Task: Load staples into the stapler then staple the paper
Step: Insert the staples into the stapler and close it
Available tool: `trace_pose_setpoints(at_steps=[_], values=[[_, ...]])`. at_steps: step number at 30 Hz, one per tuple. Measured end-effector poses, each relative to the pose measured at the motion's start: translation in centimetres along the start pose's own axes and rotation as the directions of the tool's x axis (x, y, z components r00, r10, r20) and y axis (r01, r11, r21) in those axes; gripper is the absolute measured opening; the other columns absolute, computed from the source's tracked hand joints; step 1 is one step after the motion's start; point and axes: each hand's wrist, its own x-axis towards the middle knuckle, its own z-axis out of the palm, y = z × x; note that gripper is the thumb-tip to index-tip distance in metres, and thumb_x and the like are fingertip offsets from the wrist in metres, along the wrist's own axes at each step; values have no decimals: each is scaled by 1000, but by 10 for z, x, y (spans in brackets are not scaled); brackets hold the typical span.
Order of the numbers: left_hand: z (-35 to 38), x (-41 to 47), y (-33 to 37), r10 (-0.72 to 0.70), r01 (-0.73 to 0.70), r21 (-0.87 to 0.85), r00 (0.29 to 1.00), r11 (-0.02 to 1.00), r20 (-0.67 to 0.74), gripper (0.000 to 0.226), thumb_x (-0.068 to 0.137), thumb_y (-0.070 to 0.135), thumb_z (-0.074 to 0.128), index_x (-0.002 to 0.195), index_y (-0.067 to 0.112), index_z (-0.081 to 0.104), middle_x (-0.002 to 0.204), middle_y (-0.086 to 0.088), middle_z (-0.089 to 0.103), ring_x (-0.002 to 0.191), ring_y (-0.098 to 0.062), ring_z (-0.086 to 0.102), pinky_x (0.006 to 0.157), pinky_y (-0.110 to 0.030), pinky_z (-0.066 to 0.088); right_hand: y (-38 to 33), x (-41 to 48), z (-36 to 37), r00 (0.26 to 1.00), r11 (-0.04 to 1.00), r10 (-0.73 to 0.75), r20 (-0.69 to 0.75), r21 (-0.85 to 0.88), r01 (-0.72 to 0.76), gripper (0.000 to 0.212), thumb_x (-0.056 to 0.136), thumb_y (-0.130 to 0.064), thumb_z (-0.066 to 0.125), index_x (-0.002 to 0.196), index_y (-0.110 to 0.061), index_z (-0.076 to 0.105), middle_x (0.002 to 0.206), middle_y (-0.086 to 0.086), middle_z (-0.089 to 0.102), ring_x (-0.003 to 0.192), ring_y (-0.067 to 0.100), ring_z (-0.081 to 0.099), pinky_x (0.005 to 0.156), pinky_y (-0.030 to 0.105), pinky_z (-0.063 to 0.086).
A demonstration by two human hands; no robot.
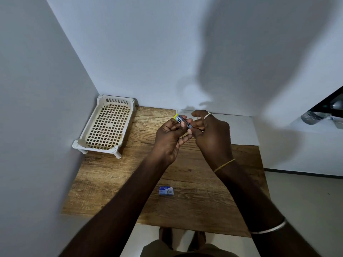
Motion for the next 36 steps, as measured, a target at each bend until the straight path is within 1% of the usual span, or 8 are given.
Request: trace_pose_setpoints(at_steps=[2, 10, 12, 14, 16, 20, 29, 36], values=[[0, 1, 0, 5, -5, -4, 1000, 1000, 1, 14, 98, 1, 60, 102, 10, 70, 96, -4, 79, 87, -16, 77, 72, -32, 62, 0, -1, 0, 1000, 1000, 3, -19, -4, -3, 41, 78, -2, 77, 113, -21, 70, 92, -5, 78, 85, 2, 72, 78, 4, 47], [1, 2, 1, 9, -9, -17, 1000, 1000, 14, 18, 99, -1, 57, 102, 10, 70, 98, -5, 79, 90, -17, 76, 74, -34, 63, 2, -1, 2, 994, 999, 48, -99, 18, -47, 39, 75, -12, 82, 108, -28, 68, 87, -10, 78, 80, -1, 70, 69, -5, 38], [1, 2, 2, 6, -5, -31, 1000, 999, 16, 17, 98, -2, 58, 101, 10, 70, 99, -6, 78, 90, -17, 75, 77, -35, 63, 2, -4, 5, 993, 999, 23, -114, -20, -26, 39, 78, -15, 81, 113, -27, 69, 90, -10, 79, 84, 2, 71, 75, 1, 43], [1, 2, 2, 4, -3, -48, 1000, 999, 22, 17, 97, -3, 58, 101, 10, 69, 100, -7, 78, 89, -17, 75, 81, -35, 63, 3, -8, 8, 991, 997, -27, -130, -71, 18, 40, 82, -18, 78, 121, -25, 69, 95, -6, 80, 92, 10, 74, 84, 23, 54], [0, 2, 2, -1, 2, -57, 1000, 998, 25, 19, 95, -4, 59, 101, 10, 70, 100, -6, 78, 87, -16, 75, 80, -34, 63, 3, -11, 10, 986, 994, -71, -151, -98, 56, 41, 85, -19, 76, 124, -22, 68, 100, -4, 79, 96, 13, 74, 86, 33, 58], [-1, 4, 2, -13, 14, -82, 1000, 997, 22, 20, 98, -2, 58, 100, 12, 72, 99, -6, 78, 89, -17, 76, 73, -31, 62, 5, -10, 8, 966, 987, -152, -208, -86, 136, 40, 84, -22, 78, 122, -20, 67, 103, -7, 78, 94, 10, 73, 82, 28, 56], [-7, 8, 0, -54, 54, -102, 999, 993, 0, 16, 99, 3, 59, 102, 12, 72, 96, -5, 79, 87, -15, 77, 66, -30, 61, 22, -7, -7, 860, 778, -510, -25, -439, 449, 28, 88, -17, 71, 116, -18, 68, 86, 2, 71, 87, 23, 60, 66, 39, 52], [-5, 6, 0, -52, 53, -76, 999, 996, 17, 14, 97, 7, 60, 105, 12, 70, 99, -7, 76, 89, -16, 75, 69, -30, 62, 21, -6, -8, 920, 838, -392, 26, -403, 369, 36, 85, -20, 73, 121, -19, 69, 90, 6, 70, 87, 25, 62, 68, 37, 53]])
